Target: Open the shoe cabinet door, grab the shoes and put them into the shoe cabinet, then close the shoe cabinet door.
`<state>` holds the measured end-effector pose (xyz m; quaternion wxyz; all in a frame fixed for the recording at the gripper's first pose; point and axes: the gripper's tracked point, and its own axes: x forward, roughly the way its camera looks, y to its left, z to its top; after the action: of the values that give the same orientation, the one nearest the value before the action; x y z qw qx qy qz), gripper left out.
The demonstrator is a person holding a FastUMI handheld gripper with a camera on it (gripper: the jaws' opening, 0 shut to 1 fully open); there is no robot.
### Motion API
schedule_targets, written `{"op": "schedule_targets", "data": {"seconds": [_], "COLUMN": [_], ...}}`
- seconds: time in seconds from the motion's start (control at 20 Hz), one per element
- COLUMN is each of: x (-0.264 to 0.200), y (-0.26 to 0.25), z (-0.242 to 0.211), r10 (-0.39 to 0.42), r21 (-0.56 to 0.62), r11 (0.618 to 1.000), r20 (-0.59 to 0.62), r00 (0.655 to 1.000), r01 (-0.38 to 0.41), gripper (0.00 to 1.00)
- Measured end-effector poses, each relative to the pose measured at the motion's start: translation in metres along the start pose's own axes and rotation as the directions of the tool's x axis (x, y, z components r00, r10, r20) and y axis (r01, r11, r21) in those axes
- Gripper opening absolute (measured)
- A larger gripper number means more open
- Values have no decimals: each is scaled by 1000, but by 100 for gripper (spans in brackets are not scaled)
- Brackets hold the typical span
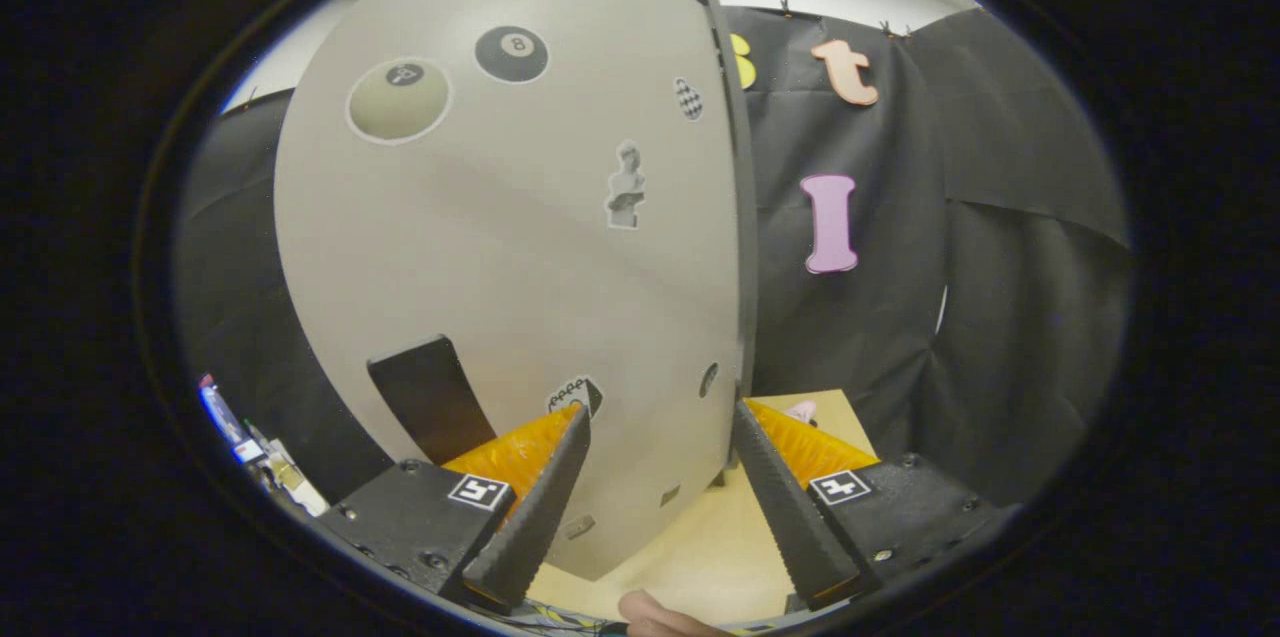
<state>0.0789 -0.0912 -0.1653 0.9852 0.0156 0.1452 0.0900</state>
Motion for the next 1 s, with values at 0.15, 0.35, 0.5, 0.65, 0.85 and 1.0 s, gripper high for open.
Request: {"op": "schedule_targets", "data": {"seconds": [0.15,0.35,0.5,0.65,0.85,1.0], "x": [19,46,69,88,116,141], "y": [25,62,85,98,106,106], "z": [5,5,6,15,24,33], "r10": [31,76,84,62,17,-24], "r21": [-61,-115,-131,-132,-123,-127], "r11": [998,990,988,989,992,992], "r20": [-1,-8,-20,-14,-6,2], "r00": [1000,997,996,998,1000,1000], "r01": [-31,-76,-86,-63,-17,24], "gripper": [95,96,96,96,96,96]}}
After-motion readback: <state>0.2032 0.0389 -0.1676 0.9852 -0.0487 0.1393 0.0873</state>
